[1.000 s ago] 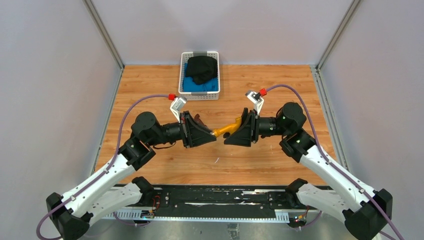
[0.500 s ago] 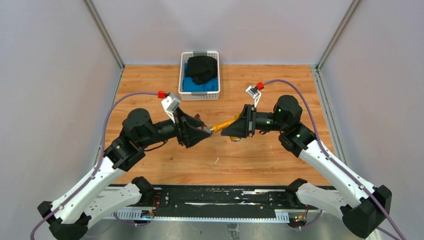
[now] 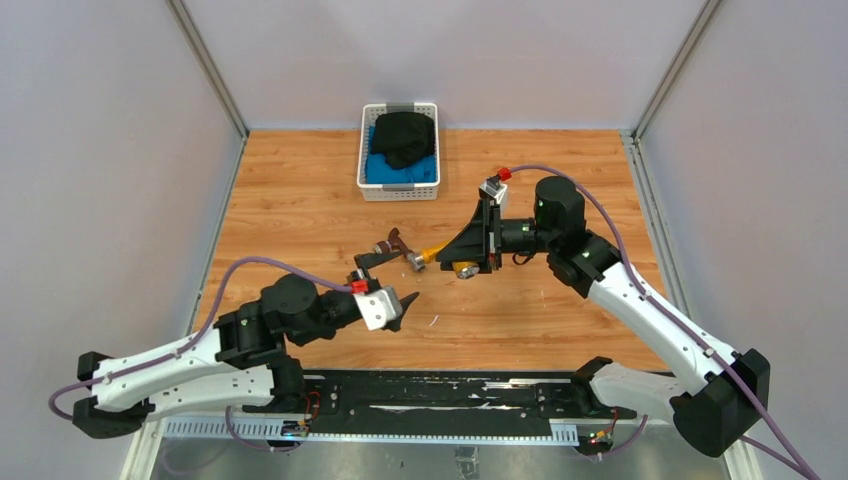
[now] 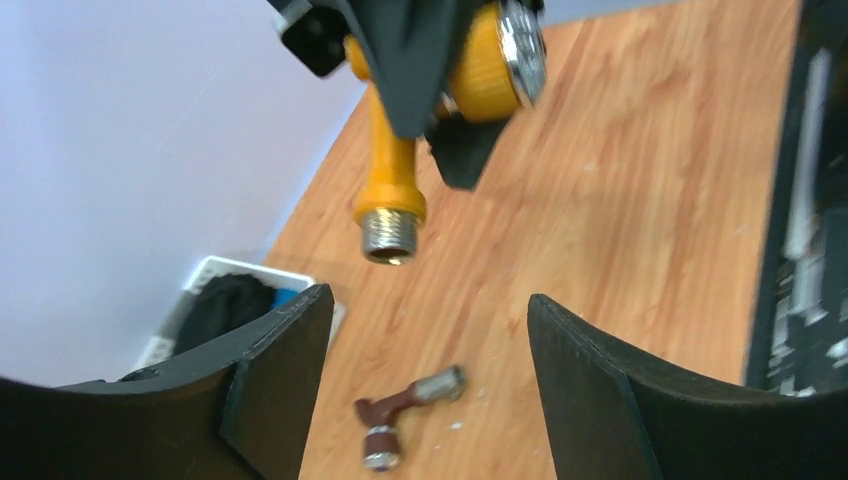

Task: Install the water faucets
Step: Adjust the water faucet.

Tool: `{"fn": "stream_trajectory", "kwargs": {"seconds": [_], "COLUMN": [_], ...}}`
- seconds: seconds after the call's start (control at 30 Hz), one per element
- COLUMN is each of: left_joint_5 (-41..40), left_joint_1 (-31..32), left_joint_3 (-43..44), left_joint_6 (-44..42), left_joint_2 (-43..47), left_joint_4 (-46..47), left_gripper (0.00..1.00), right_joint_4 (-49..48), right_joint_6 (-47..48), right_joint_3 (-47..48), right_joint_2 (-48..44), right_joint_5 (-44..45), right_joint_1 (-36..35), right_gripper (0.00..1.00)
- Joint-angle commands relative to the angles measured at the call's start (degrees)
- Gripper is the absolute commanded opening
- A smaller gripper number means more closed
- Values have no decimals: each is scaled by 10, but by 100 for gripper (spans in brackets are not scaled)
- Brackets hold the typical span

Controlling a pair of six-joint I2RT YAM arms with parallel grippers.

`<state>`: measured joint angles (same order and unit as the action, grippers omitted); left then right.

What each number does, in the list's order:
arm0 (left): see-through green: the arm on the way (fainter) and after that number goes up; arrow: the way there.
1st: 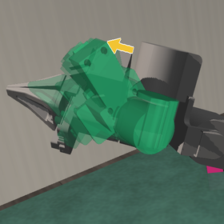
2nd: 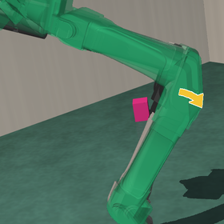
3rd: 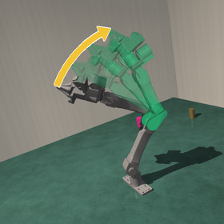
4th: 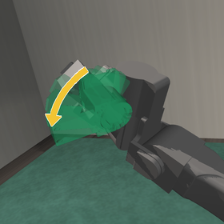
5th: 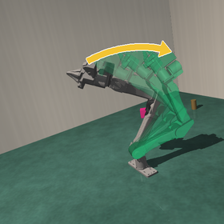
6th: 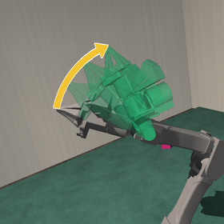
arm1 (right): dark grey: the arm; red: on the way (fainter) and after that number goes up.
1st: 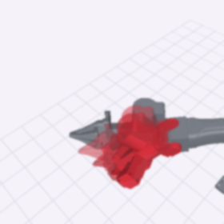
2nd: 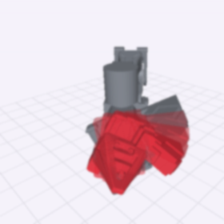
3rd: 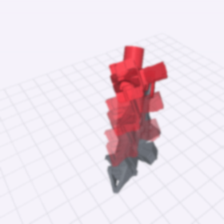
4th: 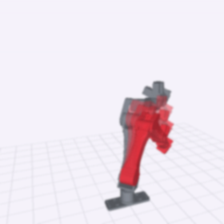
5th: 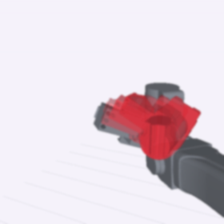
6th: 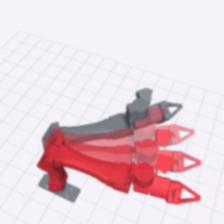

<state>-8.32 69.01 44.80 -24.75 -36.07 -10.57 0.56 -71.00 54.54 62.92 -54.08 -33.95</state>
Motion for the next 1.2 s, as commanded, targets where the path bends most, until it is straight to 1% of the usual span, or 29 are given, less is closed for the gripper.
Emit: {"fn": "stream_trajectory", "kwargs": {"seconds": [0.0, 0.17, 0.27, 0.37, 0.5, 0.7, 0.83, 1.0, 1.13, 1.17], "left_joint_5": [-119, -157, -149, -141, -124, -121, -115, -112, -108, -108], "left_joint_1": [38, 46, 47, 48, 48, 48, 48, 48, 48, 48], "left_joint_3": [-10, -14, -16, -15, -6, 5, 5, 8, 8, 8], "left_joint_6": [-161, -193, -193, -200, -205, -216, -210, -216, -217, -218], "left_joint_2": [-36, -62, -62, -67, -85, -112, -106, -109, -117, -120], "left_joint_4": [54, 103, 136, 141, 141, 156, 176, 178, 179, 178], "left_gripper": [75, 75, 75, 74, 69, 59, 57, 56, 47, 43], "right_joint_4": [24, 13, 3, -9, -24, -24, -22, -23, -24, -23], "right_joint_6": [-37, -38, -44, -50, -54, -52, -51, -51, -50, -48], "right_joint_3": [35, 34, 26, 20, 22, 21, 15, 11, 11, 12], "right_joint_2": [1, -3, -1, 2, 5, 5, 1, 0, 1, 2], "right_joint_5": [-24, -25, -28, -30, -32, -31, -25, -24, -23, -23], "right_joint_1": [8, 8, 8, 8, 8, 8, 8, 8, 7, 8], "right_gripper": [0, 0, 0, 0, 0, 0, 0, 0, 0, 0]}}
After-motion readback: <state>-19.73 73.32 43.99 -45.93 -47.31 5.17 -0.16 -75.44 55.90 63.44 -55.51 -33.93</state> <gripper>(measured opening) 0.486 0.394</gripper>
